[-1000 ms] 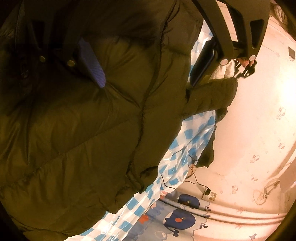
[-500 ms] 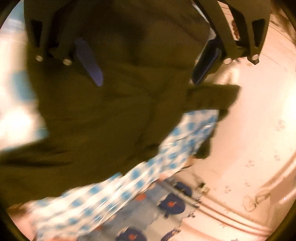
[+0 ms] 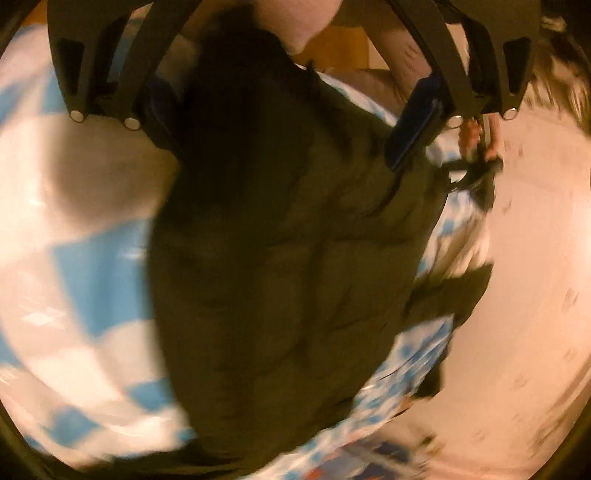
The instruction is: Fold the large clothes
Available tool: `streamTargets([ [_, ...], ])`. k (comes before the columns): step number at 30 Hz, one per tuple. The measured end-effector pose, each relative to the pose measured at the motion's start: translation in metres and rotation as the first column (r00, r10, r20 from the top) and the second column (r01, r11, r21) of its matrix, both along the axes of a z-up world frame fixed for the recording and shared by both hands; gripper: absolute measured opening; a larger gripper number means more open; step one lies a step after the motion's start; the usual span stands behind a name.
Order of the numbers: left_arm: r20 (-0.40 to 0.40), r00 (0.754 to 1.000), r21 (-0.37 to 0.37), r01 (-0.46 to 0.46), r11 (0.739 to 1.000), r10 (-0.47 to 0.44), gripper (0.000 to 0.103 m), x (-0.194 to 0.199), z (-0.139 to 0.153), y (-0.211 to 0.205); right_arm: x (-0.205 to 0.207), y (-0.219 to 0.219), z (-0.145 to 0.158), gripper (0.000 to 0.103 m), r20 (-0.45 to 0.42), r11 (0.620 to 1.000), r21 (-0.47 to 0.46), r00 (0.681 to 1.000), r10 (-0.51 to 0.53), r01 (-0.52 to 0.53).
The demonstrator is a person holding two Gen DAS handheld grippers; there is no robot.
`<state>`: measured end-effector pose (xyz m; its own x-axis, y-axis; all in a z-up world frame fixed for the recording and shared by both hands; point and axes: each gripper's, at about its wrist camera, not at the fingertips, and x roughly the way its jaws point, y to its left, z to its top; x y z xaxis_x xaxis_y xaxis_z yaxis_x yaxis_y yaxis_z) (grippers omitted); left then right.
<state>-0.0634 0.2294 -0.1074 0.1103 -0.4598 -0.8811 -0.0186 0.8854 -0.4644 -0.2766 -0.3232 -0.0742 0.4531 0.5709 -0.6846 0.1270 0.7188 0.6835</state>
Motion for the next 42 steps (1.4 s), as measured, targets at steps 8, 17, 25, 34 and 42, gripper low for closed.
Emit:
streamTargets([
  [8,0.098,0.991,-0.069,0.101,0.993,-0.094,0.011,-0.036,0.065,-0.013,-0.013,-0.021,0.063,0.012,0.191,0.995,0.067,0.978,-0.089,0.077],
  [17,0.057,0.974,0.302,0.191,0.934,-0.218,0.048,-0.060,0.062,0.013,-0.058,-0.053,0.008,0.049,-0.048,0.994,-0.103,0.999,-0.026,0.021],
  [25,0.506,0.839,0.299,0.046,0.953,-0.199,0.090,-0.040,0.145,-0.057,-0.092,-0.207,0.071,0.087,0.249,0.844,0.105,0.808,-0.535,0.526],
  [34,0.508,0.843,0.053,0.173,0.984,-0.175,0.090,0.030,0.107,-0.223,-0.045,-0.357,0.081,0.089,0.273,0.582,-0.085,0.581,-0.767,0.809],
  [42,0.552,0.816,-0.011,0.213,0.977,-0.171,0.090,0.060,0.077,-0.294,0.003,-0.419,0.040,0.089,0.254,0.569,-0.054,0.562,-0.787,0.820],
])
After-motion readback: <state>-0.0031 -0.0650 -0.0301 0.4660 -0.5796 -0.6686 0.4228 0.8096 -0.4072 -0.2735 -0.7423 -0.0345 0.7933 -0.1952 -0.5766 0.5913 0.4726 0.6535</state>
